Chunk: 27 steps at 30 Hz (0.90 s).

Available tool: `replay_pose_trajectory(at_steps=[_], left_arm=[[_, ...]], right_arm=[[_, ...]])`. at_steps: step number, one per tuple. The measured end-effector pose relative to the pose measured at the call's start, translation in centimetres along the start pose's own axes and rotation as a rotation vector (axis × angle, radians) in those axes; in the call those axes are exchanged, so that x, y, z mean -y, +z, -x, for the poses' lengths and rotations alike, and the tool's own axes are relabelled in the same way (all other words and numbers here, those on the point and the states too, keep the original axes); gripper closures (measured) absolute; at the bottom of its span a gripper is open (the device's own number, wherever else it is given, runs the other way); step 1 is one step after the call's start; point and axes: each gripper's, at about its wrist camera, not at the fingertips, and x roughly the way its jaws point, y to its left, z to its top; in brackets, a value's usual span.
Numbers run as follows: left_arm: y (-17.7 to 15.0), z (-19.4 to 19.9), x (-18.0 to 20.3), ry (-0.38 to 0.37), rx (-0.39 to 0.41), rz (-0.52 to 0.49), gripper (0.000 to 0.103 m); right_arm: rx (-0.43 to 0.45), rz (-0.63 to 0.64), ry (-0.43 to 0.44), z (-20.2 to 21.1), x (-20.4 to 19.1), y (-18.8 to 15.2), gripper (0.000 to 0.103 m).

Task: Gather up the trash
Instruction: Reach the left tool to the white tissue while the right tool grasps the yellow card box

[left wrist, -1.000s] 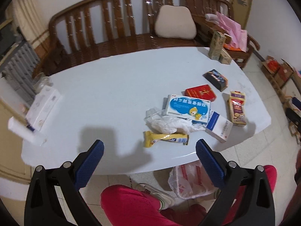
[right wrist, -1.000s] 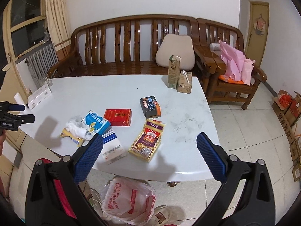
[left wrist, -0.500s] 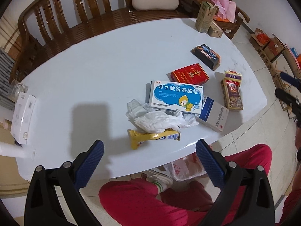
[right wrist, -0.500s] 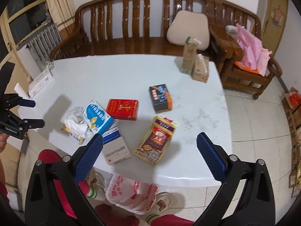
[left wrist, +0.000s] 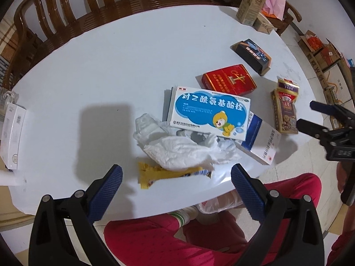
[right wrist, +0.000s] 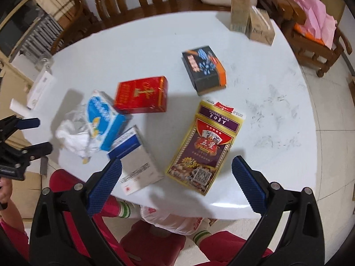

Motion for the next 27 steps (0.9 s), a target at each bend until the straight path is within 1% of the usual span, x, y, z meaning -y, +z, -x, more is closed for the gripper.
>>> replay_pose_trajectory(at_steps=[4,7,10,14,17,22,24,25,26,27], left_arm=[[0.3,-0.9,-0.1,-0.017,-0.009,0.014,0.007],[0.3,-1.4,-0.1,-0.022,-0.002,0.018,0.007],[0.5,-1.7,-0.1,-0.045,-0.002,0.026,0.007],[0.7,-2.2,0.3,-0.037,0.011,0.020,0.007],[0.9,-2.6,0.6,-0.043,0.005,0.015,0.008],[1.2,-3.1,0.9,-0.027,0.002,0.011,0.025],[1.2,-3.3,0.9,-0.040,-0.010,0.014,0.033],[1.2,-3.4,0.9,-0.043,-0.011,0.017,0.035],[1.2,-3.4,0.9,-0.044,-0.012,0.019,0.039],[1.2,-3.4,0.9,-0.046,-0.015,0.020,0.040]], right_arm=[[-0.038,-0.032,-0.014,-2.2,0.8,0.2,0.005],[-0.053,-0.038,-0.029,-3.3,1.0,0.0,0.005],[-0.064,-0.040,-0.039,-4.1,1.2,-0.1,0.006],[-0.076,-0.046,-0.046,-4.9,1.4,-0.4,0.006],[-0.081,-0.044,-0.059,-5.5,1.7,-0.5,0.007],[-0.076,-0.034,-0.076,-5.3,1.8,-0.7,0.016],[-0.070,-0.031,-0.090,-5.0,1.9,-0.7,0.022],[-0.067,-0.025,-0.101,-4.9,1.9,-0.6,0.030],[-0.063,-0.020,-0.113,-4.8,1.9,-0.5,0.035],[-0.063,-0.019,-0.112,-4.7,2.1,-0.5,0.035]])
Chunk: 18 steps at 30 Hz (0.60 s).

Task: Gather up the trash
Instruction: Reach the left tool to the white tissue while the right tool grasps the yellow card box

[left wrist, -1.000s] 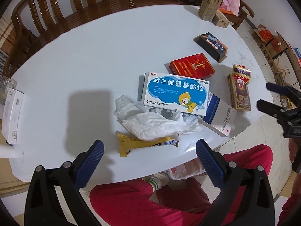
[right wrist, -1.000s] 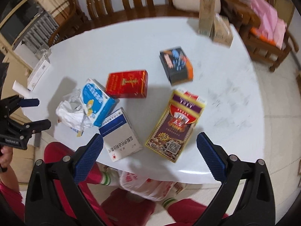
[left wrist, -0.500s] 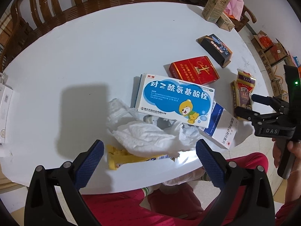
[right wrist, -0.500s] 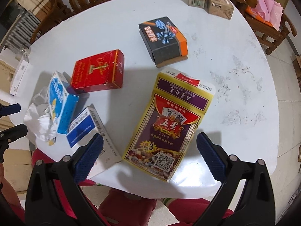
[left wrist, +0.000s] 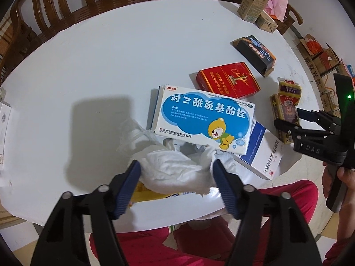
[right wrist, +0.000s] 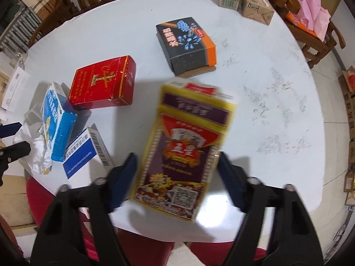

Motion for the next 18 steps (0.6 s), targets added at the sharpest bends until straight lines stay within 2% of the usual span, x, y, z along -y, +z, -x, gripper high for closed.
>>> replay_pose_trajectory(at_steps=[5,9,14,18], left_arm=[[0.0,-0.3,-0.1,-0.004,-0.006,0.009,0.045],[0.0,-0.6,-0.1,0.009,-0.023,0.020,0.042],[0.1,-1.1,0.4,0.022,-0.024,-0.007,0.042],[0.1,-1.2,0.7,0.035,-0.024,-0.029,0.055]], right_arm=[[-0.005,0.007,-0.001,0.0,0.4,0.0,0.035],[-0.017,0.009,-0.006,-0.2,-0.1,0.2,0.035],[-0.022,0.030,-0.049,-0.6,-1.1,0.5,0.035],[-0.025,0.046,-0.071,-0.8,-1.7,0.5,0.037]])
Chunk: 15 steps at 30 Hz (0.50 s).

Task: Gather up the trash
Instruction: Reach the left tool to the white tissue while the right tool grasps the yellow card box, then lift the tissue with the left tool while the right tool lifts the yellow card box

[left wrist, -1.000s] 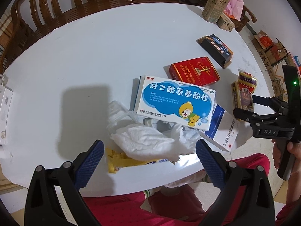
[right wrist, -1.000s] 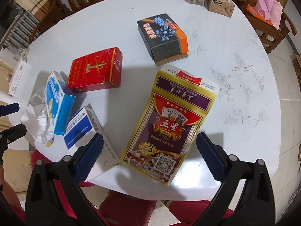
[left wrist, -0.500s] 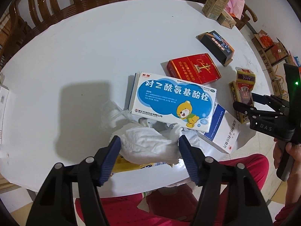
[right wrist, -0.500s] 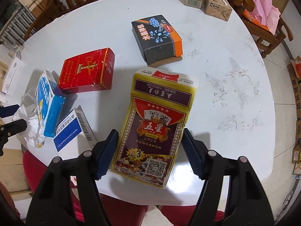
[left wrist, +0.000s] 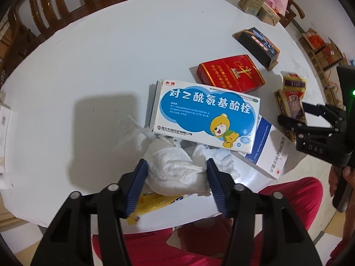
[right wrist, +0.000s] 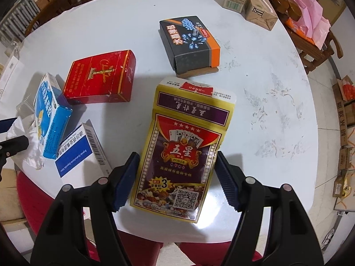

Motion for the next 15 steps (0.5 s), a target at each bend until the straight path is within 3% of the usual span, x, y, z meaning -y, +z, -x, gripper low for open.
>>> replay_pose_trajectory(at_steps=[5,15], left_arm=[[0.1,-0.1,-0.1,0.004,0.000,0.002,0.065],[0.1,0.8,-0.9,-0.009,0.054,0.041,0.069]], right_arm=[[-0.001,-0.010,0.005,-0.2,-0.5,0.9,0.040],[0.023,-0.027,0.018,0.4,1.3,1.4,0.041]])
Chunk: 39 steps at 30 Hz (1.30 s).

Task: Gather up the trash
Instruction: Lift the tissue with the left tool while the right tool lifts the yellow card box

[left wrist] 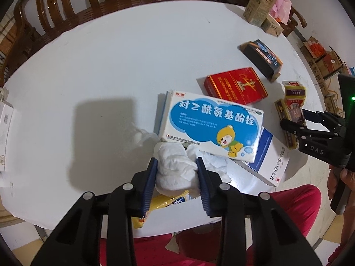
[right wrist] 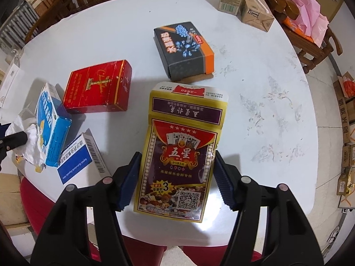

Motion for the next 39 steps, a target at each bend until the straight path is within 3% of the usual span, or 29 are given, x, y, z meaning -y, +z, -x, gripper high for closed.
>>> replay_pose_trajectory(at_steps=[12,22,31,39], left_arm=[[0.1,1.4,-1.0,-0.003,0.049,0.052,0.069],[0.2,6.2,-2.3,-0.007,0.154,0.091,0.069],[-1.4,9.9,-0.5,-0.001,0.226,0.054,0.069],[-4.4,12.6,2.0,-0.007,0.275,0.000,0.069]], right_arm=[[0.081,-0.030,-0.002,2.9,1.3,-0.2,0.041],[0.212,-0.022,0.022,8.6,0.7,-0.7,0.041],[0.297,0.027,0.036,12.8,-0.8,-1.9,0.041],[0.369,0.093,0.064,17.2,-3.4,-5.5,0.041]])
